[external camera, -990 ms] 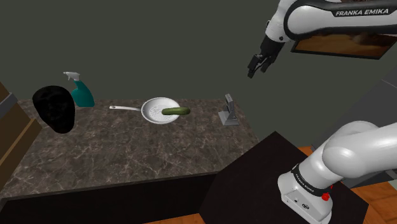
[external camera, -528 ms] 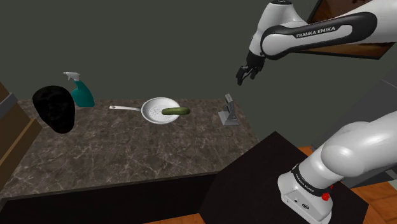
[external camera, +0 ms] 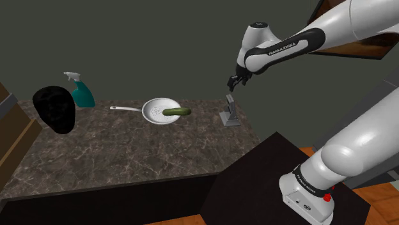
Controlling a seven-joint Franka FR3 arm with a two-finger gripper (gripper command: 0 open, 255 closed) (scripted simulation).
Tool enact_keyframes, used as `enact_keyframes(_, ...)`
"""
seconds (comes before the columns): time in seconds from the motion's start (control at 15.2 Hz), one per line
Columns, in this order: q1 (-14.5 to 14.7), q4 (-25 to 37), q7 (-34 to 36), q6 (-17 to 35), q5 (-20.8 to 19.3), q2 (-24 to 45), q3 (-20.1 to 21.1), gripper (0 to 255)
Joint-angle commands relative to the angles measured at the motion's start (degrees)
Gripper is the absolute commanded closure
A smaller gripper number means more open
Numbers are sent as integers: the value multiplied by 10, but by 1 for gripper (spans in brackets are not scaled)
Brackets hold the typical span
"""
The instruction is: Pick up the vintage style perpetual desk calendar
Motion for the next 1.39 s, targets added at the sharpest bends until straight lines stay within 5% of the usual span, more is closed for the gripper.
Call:
enact_keyframes(0.0, -5, 20, 15, 22, -22, 44, -3, 0)
enact_keyframes(0.46, -8, 113, 69, 76, -94, 198, -27, 0)
enact_keyframes(1.12, -2, 119, 97, 122, -118, 252, -40, 0)
enact_keyframes(1.19, -2, 119, 97, 123, -118, 253, -40, 255)
enact_keyframes(1.32, -2, 120, 97, 122, -118, 253, -40, 255)
